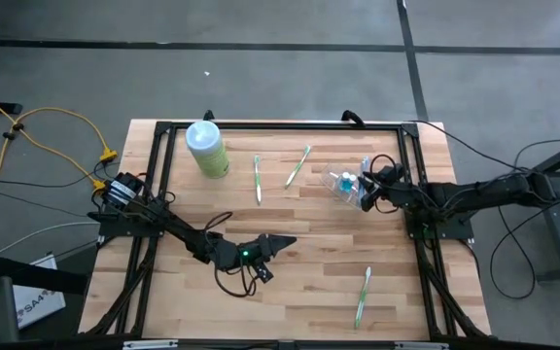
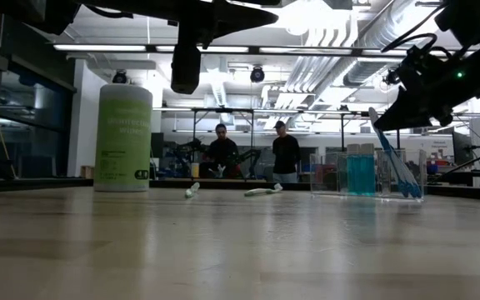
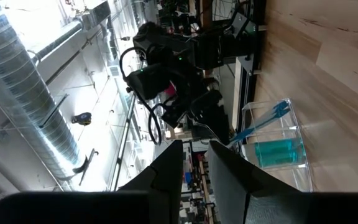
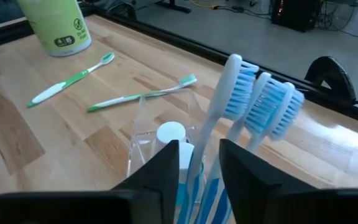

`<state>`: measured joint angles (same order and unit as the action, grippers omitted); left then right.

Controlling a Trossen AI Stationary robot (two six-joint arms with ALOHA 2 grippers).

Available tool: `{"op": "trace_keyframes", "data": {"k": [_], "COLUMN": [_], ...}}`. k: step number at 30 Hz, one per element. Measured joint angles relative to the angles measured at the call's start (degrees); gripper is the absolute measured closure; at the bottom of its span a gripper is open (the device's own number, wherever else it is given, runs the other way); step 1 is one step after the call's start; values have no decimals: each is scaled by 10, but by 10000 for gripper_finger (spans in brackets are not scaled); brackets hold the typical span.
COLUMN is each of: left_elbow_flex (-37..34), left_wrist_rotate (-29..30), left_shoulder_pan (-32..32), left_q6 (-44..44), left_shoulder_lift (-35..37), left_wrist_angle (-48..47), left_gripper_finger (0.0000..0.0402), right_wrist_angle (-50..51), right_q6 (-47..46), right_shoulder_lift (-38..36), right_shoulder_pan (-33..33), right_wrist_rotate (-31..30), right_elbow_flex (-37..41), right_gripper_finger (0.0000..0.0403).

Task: Pick & Place toothbrushing station
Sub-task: Put the bottom green toothbrush into the left of the transparent organizer

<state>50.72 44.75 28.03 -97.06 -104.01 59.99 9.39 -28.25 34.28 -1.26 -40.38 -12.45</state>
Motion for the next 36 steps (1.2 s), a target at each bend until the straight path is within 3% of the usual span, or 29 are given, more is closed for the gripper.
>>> {"op": "trace_keyframes", "data": {"k": [11, 19, 24, 29, 36], "left_elbow_flex": [0, 0, 0, 0, 0], "left_wrist_rotate": [0, 0, 10, 35, 55], "left_shoulder_pan": [0, 0, 4, 21, 54], "left_q6": [9, 11, 38, 90, 204], "left_shoulder_lift": [0, 0, 0, 0, 0], "left_wrist_angle": [0, 0, -9, -26, -26], "left_gripper_finger": [332, 332, 332, 332, 332], "right_wrist_angle": [2, 114, 179, 179, 154], "right_q6": [0, 1, -36, -83, -139], "right_shoulder_lift": [-15, -41, -43, -43, -35], "right_shoulder_pan": [6, 6, 4, -29, -121], "right_wrist_rotate": [29, 42, 131, 255, 314], "right_elbow_flex": [-2, -69, -110, -117, -117], "right_gripper_finger": [248, 247, 246, 246, 246]}}
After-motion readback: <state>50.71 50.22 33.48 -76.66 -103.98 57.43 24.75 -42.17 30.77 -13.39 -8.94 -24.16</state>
